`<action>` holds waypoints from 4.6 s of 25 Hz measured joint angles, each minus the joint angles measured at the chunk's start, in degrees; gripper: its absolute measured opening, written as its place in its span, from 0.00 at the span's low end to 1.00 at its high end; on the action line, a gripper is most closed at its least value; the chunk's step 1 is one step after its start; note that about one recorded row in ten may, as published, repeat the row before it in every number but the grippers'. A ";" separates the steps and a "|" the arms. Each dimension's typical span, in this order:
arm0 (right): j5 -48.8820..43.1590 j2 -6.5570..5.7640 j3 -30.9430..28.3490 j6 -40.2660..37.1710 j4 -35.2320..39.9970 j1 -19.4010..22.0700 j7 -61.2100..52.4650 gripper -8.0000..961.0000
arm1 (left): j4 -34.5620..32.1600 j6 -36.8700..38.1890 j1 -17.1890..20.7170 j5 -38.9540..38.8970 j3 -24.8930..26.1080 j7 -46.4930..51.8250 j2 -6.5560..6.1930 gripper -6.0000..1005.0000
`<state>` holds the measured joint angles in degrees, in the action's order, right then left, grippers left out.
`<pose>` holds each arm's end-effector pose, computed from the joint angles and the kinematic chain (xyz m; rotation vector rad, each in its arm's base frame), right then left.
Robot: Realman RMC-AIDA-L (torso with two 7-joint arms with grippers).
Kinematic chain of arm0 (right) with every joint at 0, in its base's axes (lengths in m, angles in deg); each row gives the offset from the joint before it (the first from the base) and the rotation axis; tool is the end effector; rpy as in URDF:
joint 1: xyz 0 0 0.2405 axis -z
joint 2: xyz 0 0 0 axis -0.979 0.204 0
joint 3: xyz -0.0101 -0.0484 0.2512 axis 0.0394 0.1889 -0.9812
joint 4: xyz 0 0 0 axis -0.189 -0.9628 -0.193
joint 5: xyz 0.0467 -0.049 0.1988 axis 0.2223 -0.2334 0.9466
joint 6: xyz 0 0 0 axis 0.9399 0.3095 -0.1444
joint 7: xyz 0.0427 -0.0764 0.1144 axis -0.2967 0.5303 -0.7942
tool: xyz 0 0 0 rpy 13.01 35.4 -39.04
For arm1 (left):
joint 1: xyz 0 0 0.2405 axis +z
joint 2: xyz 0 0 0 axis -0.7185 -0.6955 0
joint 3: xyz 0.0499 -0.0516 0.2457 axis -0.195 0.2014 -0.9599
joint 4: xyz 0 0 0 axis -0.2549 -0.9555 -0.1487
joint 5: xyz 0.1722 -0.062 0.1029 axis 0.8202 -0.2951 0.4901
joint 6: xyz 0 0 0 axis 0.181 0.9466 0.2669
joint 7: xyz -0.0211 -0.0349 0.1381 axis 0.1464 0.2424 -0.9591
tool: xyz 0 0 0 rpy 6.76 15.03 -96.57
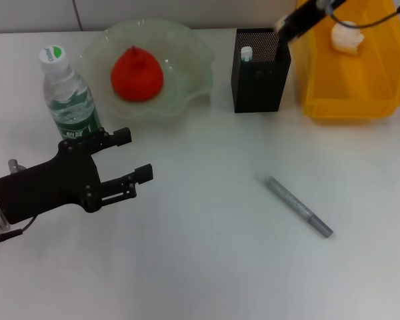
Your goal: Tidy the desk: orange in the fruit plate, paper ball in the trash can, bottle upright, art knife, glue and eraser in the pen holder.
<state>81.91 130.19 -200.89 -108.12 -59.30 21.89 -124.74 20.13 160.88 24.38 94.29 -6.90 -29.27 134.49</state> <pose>0.0748 0.4284 0.0422 -2.3671 0.7898 -0.3534 -0.2924 0.2724 -0.0067 -2.5723 -0.4361 -0.9720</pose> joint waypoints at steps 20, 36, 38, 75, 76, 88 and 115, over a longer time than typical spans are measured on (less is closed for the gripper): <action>2.23 -0.01 -0.68 15.77 13.57 0.51 0.24 0.27 | 0.16 -0.10 0.29 0.26 -0.21 -0.09 0.00 0.78; 2.41 0.04 -0.67 16.02 13.01 0.88 0.16 0.62 | -2.12 0.45 1.80 0.57 -4.30 -0.88 -1.20 0.78; 3.40 0.02 -0.74 15.51 12.18 0.85 0.15 0.64 | -2.12 0.45 1.80 0.57 -4.30 -0.88 -1.20 0.78; 11.88 0.27 9.36 -9.67 10.71 4.85 -6.36 0.64 | -9.42 1.96 1.38 8.22 -5.88 -0.25 -0.37 0.78; 11.88 0.29 11.99 -8.47 11.23 4.94 -7.57 0.64 | -9.42 1.96 1.33 8.20 -5.89 -0.25 -0.29 0.78; 11.47 0.49 18.87 -2.17 14.03 5.04 -10.99 0.61 | -9.41 1.87 1.17 8.12 -5.89 -0.25 -0.02 0.78; 11.64 0.65 24.52 5.35 18.21 5.69 -11.08 0.47 | -8.84 2.19 1.05 8.09 -5.89 -0.17 0.11 0.78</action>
<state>93.55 130.83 -176.37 -102.77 -41.09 27.59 -135.82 11.29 163.07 25.43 102.38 -12.79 -29.43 134.60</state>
